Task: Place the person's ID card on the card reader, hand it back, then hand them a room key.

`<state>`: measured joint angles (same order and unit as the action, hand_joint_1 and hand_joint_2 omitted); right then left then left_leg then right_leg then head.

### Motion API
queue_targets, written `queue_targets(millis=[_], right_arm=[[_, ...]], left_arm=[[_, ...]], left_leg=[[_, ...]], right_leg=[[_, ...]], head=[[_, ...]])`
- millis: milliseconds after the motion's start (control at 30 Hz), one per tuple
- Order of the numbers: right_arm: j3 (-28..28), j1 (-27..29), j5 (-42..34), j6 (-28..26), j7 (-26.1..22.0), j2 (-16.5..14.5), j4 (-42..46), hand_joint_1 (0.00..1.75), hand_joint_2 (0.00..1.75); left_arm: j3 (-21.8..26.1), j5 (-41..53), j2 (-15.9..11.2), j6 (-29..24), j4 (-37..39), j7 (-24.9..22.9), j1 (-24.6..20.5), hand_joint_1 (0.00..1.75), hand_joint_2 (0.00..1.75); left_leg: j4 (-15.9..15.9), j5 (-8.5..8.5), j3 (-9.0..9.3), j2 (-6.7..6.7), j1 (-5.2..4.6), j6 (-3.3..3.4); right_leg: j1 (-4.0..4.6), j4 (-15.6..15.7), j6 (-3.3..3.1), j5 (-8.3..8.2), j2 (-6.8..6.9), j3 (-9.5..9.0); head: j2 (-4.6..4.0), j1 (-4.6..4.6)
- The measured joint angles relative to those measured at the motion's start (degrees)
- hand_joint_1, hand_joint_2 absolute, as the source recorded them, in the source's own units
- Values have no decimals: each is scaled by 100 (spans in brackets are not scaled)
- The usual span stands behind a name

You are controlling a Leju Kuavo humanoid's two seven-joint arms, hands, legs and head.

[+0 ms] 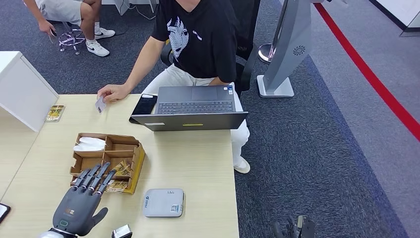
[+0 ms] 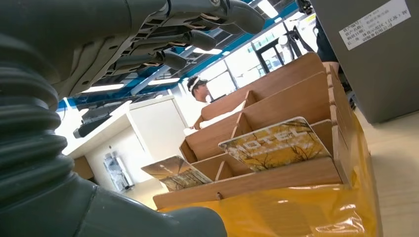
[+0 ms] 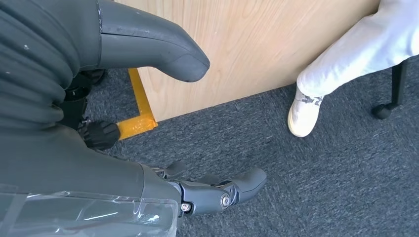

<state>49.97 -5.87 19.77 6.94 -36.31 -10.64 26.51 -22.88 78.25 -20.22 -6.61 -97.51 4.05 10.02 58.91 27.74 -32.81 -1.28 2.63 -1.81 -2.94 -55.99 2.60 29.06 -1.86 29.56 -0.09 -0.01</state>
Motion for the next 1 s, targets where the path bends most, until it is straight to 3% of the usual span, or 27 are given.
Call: queue_targets(millis=[433,633,1000], right_arm=[[7,-76,118,-12,-34,-20,-4,0,175],[7,-146,184,-57,-19,-63,-17,0,175],[4,-181,208,-77,17,-80,-27,0,175]], left_arm=[[-64,264,78,-318,272,-38,-172,0,175],[-43,514,441,-629,779,51,-376,0,175],[-13,534,646,-651,1088,130,-484,0,175]], left_leg=[[0,-1,1,0,0,0],[0,-1,1,-1,0,-1],[0,-1,0,-1,0,0]], right_leg=[[0,0,0,-1,-1,0],[0,0,0,-1,-1,0],[0,0,0,-1,-1,0]], head=[[0,1],[0,0],[0,1]])
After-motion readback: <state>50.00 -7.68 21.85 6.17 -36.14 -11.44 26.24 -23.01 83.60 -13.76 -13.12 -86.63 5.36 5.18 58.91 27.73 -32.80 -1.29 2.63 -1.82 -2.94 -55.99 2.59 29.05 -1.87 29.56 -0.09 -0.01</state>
